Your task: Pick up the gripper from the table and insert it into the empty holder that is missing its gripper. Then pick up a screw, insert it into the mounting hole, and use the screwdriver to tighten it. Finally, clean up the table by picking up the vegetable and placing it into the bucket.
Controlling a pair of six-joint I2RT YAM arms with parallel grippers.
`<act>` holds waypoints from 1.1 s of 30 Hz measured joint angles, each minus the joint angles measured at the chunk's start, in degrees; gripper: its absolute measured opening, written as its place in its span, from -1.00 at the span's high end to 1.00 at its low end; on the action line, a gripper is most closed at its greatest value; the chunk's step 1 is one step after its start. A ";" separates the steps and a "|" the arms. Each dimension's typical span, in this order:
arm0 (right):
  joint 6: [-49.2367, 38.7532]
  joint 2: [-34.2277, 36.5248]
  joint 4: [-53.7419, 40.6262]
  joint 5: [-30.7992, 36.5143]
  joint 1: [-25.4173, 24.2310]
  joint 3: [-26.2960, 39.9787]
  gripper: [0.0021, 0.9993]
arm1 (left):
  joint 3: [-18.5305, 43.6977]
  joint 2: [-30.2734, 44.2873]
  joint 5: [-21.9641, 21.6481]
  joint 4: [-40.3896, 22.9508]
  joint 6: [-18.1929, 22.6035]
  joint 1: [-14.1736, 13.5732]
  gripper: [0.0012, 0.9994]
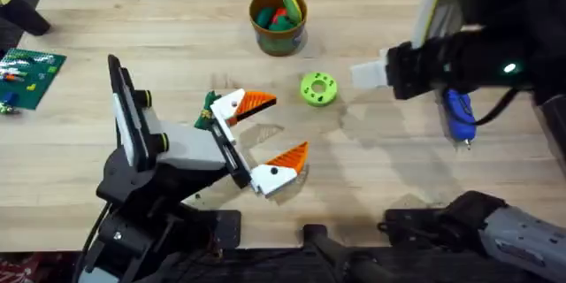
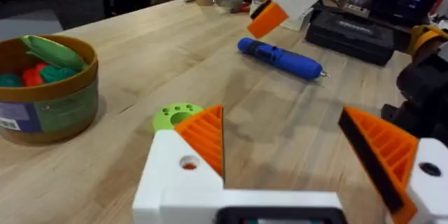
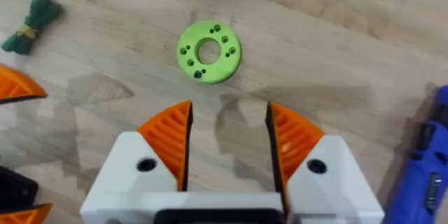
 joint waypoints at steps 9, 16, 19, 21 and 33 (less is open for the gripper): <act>3.17 3.00 7.37 -2.03 0.03 -5.13 -0.14 | 0.00 0.00 -0.01 0.00 0.00 0.00 -0.97; 2.11 13.28 13.21 -4.47 2.70 -5.14 -0.14 | 0.00 0.00 -0.01 0.00 0.00 0.00 -0.97; 0.21 16.93 15.54 -4.68 4.72 -5.14 -0.14 | 0.00 0.00 -0.04 0.00 0.00 0.00 -0.97; -0.89 18.97 17.09 -3.92 6.07 -5.14 -0.14 | 0.00 0.00 -0.04 0.00 0.00 0.00 -0.97; -2.25 24.32 18.42 0.77 7.79 -5.14 -0.14 | 0.00 0.00 -0.12 0.00 0.00 0.00 -0.97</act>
